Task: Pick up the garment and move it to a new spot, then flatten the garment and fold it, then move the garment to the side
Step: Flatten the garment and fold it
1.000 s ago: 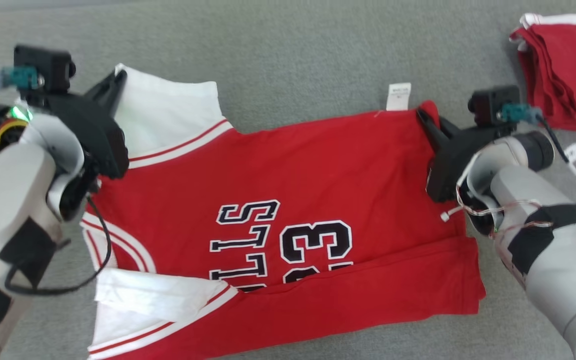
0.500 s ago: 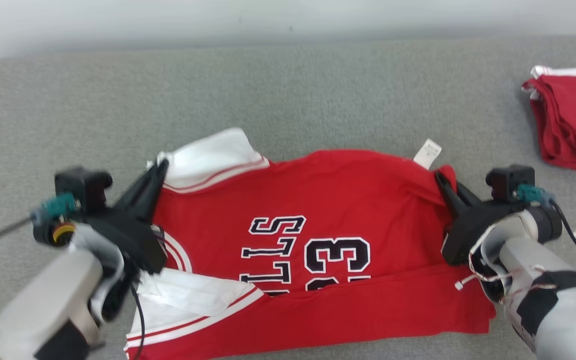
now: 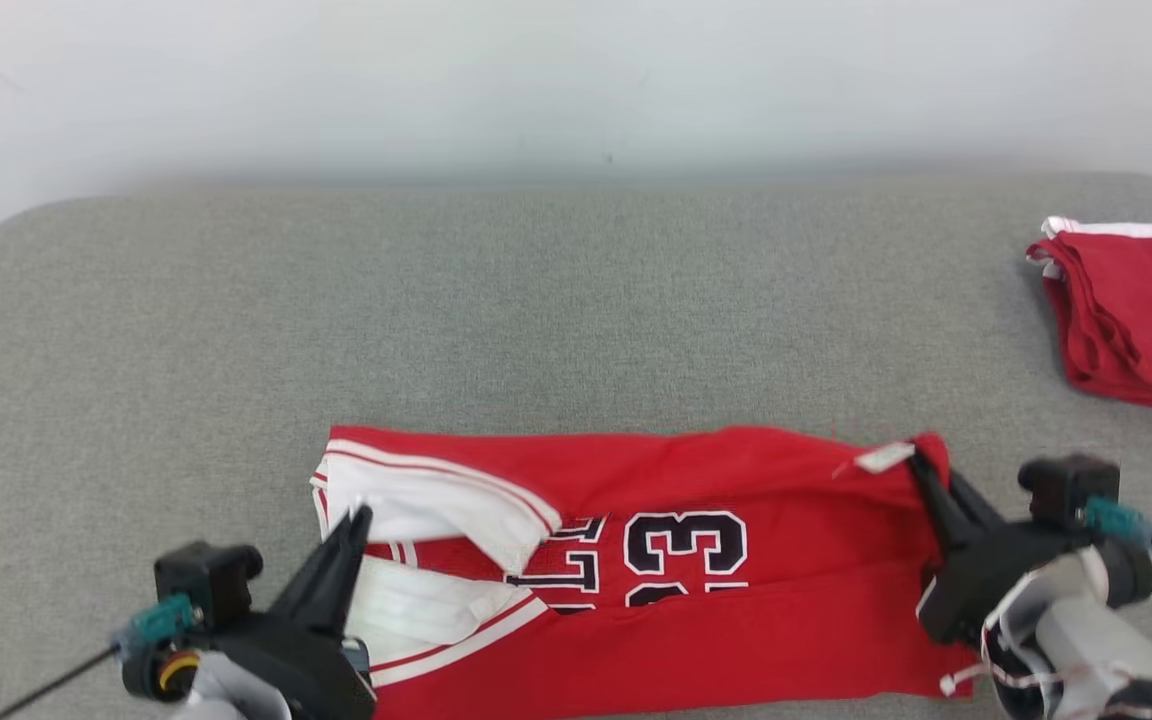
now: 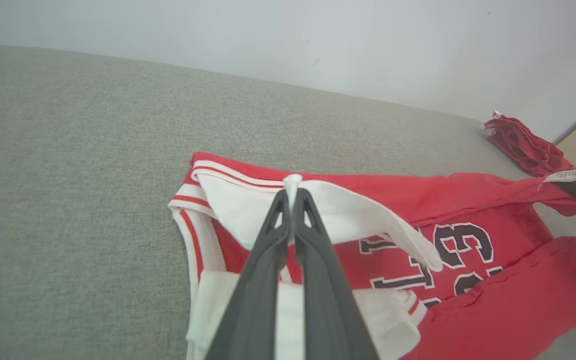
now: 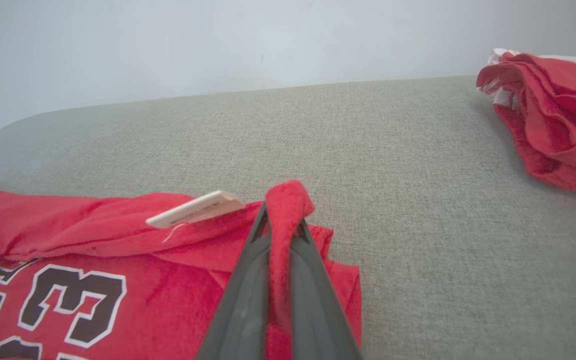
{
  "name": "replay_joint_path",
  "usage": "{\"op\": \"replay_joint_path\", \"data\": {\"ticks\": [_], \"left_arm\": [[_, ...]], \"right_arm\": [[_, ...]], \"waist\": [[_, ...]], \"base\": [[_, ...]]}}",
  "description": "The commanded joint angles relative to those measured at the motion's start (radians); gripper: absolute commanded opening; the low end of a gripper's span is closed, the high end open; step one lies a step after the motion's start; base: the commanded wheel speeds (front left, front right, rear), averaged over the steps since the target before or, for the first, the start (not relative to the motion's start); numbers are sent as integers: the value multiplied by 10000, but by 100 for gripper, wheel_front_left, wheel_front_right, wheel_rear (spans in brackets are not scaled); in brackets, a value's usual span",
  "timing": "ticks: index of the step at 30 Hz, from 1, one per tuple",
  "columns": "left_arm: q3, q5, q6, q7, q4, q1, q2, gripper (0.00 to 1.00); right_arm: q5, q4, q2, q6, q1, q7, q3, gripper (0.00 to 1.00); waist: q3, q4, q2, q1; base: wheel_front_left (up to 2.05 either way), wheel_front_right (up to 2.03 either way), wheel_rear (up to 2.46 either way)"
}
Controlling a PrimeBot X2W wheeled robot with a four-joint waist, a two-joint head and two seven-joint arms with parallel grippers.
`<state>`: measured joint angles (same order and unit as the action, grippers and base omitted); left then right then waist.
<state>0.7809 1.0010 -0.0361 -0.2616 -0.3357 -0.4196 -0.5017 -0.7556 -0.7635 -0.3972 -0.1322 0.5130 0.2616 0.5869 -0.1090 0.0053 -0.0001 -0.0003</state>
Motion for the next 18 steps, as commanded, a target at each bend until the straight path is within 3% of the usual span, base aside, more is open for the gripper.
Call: {"op": "replay_joint_path", "data": {"ticks": [1, 7, 8, 9, 10, 11, 18], "left_arm": [[-105, -41, -70, -30, 107, 267, 81, 0], [-923, -178, -214, -34, 476, 1417, 296, 0], [-977, -211, -215, -34, 455, 1577, 336, 0], [-1074, -297, -207, -35, 473, 1655, 375, 23], [-1206, -379, -263, -35, 494, 1752, 434, 74], [-1325, -473, -303, -35, 509, 1895, 491, 100], [-2604, -1471, -437, -36, 689, 2584, 837, 100]], "right_arm": [[128, 133, 1, 22, -328, 38, -118, 0], [348, 759, 56, 22, -1332, 38, -660, 0], [304, 802, 58, 22, -1440, 38, -671, 9], [312, 860, 25, 22, -1485, 39, -691, 100], [302, 902, 6, 22, -1544, 40, -703, 100], [289, 943, -6, 22, -1621, 40, -717, 100], [182, 1493, -288, 22, -2082, 40, -870, 100]], "waist": [[116, 30, 1, 3], [289, 14, 1, 3], [323, 27, 1, 3], [358, 43, 1, 3], [390, 59, 1, 3], [428, 73, 1, 3], [650, 155, 1, 3]], "base": [[0, 0, 0], [0, 0, 0], [0, 0, 0], [0, 0, 0], [0, 0, 0], [0, 0, 0], [0, 0, 0]]}}
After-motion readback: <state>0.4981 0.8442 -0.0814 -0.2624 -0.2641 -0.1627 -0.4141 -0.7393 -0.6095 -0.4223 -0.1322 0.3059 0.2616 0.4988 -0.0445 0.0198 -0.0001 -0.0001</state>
